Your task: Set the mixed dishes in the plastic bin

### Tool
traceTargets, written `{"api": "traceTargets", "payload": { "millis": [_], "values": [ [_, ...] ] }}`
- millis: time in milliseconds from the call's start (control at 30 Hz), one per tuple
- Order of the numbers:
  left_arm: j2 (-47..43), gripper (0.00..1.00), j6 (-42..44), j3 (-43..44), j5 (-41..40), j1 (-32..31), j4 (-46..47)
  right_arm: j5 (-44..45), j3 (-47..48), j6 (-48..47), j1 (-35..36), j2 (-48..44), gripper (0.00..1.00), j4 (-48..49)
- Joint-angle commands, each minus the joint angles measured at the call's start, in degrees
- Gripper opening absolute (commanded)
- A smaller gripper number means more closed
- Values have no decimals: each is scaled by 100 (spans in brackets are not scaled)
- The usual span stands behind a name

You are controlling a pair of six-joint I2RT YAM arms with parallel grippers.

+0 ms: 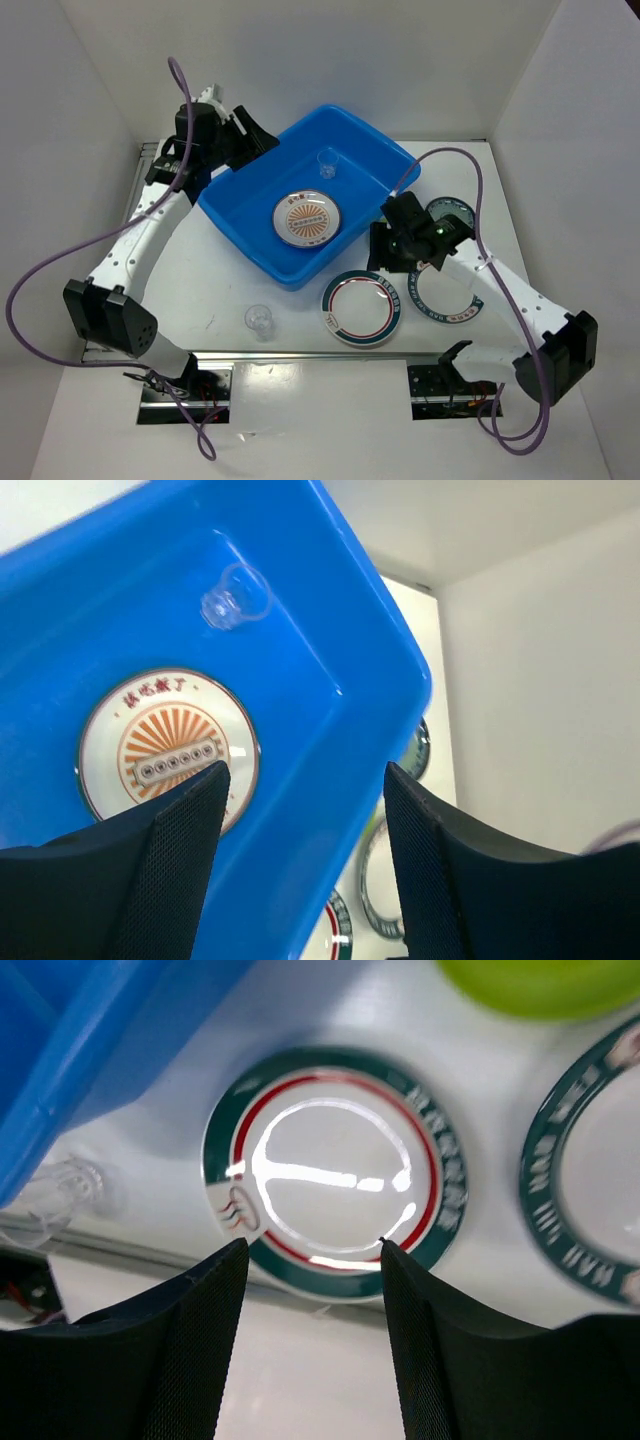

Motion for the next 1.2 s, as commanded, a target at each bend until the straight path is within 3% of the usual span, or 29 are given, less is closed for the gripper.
{"api": "traceTargets", "payload": {
  "millis": [0, 133, 167, 367, 400, 533, 800, 1033, 1167],
  "values": [
    [-203, 71, 122, -441, 425, -20, -74, -214, -307, 1162, 411, -475, 61, -664],
    [-547, 71, 227, -687, 478, -20, -214, -409, -967, 2409, 1376, -984, 61, -243],
    [-599, 71, 227, -740, 478, -20, -215, -269, -1212, 2925, 1857, -1055, 61, -164],
    [-977, 72, 52, -1539, 619, -20, -223, 13, -1942, 4597, 3205, -1650, 61, 108],
    [-1030, 72, 51, -1610, 619, -20, -223, 92, -2057, 5227, 3468, -1827, 60, 170],
    [-899, 72, 428, -1409, 619, -20, -346, 530, -2357, 6129, 3523, -2076, 58, -57],
    [-407, 73, 745, -1075, 829, -20, -346, 1050, -2110, 6963, 3523, -792, 64, -601],
    [6, 73, 948, -776, 1066, -20, -513, 927, -3033, 8282, 3523, -1864, 66, -524],
    [68, 73, 895, -776, 1277, -20, -452, 1155, -2727, 8283, 3575, -1067, 66, -524]
  ]
}}
